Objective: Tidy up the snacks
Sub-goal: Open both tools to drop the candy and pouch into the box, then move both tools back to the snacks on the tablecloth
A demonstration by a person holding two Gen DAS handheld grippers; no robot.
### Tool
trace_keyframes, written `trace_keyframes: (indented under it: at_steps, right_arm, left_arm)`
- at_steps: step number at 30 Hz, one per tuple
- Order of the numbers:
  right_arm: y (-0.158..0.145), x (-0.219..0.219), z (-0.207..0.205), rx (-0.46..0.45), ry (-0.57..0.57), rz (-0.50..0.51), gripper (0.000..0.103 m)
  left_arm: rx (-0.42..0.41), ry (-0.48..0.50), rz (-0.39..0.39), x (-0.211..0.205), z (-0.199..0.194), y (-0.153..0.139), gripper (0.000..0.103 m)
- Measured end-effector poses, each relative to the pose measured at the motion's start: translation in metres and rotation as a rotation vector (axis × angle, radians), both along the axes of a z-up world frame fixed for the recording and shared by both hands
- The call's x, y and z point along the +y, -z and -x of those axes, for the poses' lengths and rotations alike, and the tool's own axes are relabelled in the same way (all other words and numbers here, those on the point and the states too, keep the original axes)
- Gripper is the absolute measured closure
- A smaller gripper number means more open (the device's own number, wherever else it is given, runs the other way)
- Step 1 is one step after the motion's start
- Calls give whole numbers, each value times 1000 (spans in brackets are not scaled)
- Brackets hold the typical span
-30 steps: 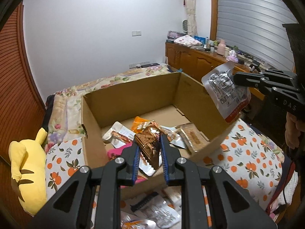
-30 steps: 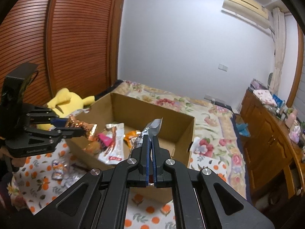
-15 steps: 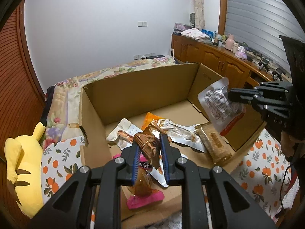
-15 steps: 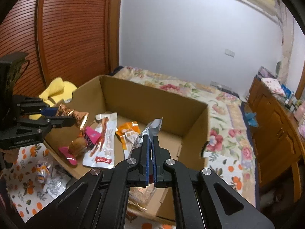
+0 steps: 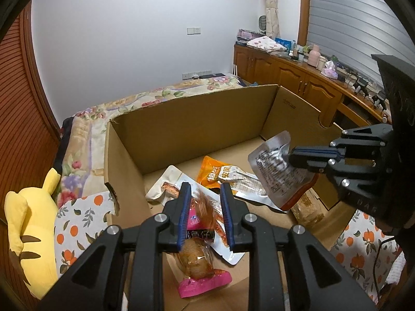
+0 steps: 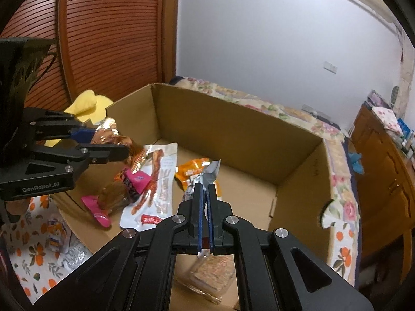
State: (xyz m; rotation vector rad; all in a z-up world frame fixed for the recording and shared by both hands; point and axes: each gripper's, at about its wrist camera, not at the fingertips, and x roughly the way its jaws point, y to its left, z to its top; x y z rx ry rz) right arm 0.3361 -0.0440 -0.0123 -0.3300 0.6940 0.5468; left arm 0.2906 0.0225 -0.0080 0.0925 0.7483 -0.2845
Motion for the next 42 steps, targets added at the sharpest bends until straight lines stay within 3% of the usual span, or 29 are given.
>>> trace_keyframes:
  at_steps: [16,29,33,35,37,42]
  right_arm:
    - [7,4,5,24,-11,-31,101]
    - [-23,-8,57,-23,-6,-99,91]
    - [-28,-10,81,-42,-9,-110,84]
    - [-28,-10,93,-50,-8,-112,77]
    - [-27,-12,103,-49,-5,-119,64]
    - [-18,-16,127,-34,-2,-142,52]
  left_arm:
    - [-20,4,19,4,15,-4,78]
    - [-74,19,32,2,62,-26,64]
    - [-90,21,31,1,80,-31,57]
    - [-96,18,24,0,87,-31,57]
    - [-98,19,16,0,95,-30,56]
    - [-99,12,34,5,115,-28,50]
